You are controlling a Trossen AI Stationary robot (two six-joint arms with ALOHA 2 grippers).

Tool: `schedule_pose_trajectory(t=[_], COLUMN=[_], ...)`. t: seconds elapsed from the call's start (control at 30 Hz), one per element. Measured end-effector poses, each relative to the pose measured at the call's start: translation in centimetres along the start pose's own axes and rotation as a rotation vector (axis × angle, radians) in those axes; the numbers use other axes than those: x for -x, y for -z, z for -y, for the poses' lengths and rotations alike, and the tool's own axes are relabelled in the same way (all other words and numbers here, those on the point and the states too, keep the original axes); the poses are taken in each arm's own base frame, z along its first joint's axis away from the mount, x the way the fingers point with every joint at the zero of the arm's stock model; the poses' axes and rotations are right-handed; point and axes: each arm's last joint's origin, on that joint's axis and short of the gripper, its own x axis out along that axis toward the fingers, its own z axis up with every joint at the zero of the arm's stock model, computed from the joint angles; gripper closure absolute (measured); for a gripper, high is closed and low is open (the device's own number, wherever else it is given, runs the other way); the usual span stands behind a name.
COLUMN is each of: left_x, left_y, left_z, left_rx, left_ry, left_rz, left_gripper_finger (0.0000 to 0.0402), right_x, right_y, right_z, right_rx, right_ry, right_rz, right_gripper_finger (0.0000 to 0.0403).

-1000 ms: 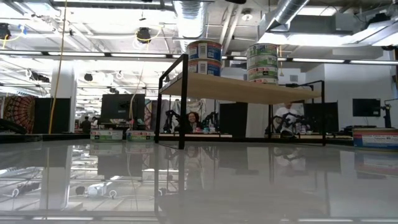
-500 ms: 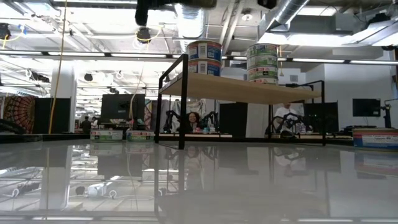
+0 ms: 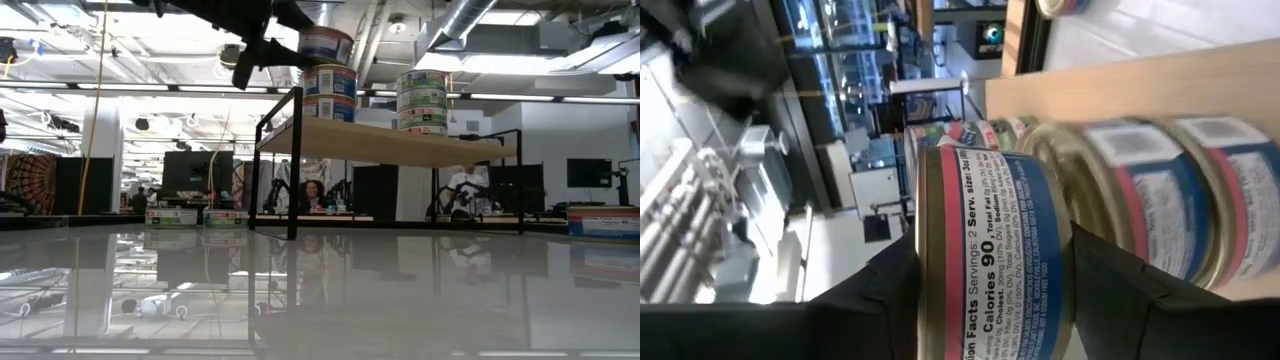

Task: Stack canned seafood by type on shelf
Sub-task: Stack the blue tuna can on top of the blue tuna can

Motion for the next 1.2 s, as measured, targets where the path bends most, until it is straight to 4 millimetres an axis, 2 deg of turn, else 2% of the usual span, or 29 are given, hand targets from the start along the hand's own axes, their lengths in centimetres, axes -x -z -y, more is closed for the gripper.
schedule_pose_trajectory(t=[0.3, 0.57, 0.97, 1.2], left_x=[0.0, 0.4, 0.5, 0.6], left_y=[-0.2, -1.3, -1.7, -2.1], left_z=[0.4, 0.3, 0.2, 0.1], left_rx=[0.06, 0.106, 0.149, 0.149], left_ry=[0.036, 0.029, 0.021, 0.021], left_rz=[0.017, 0.039, 0.079, 0.133], left_gripper_finger=[0.0197, 0.0189, 0.0094, 0.0085], right_x=[-0.5, -0.5, -0.5, -0.5], right_y=[0.1, 0.0, -0.3, -0.3], right_z=[-0.1, 0.2, 0.2, 0.2], right_rx=[-0.003, -0.011, -0.011, -0.007], right_ry=[0.004, 0.012, 0.008, 0.008], right_rz=[-0.016, -0.01, 0.009, 0.009], right_gripper_finger=[0.0078, 0.0078, 0.0078, 0.0078])
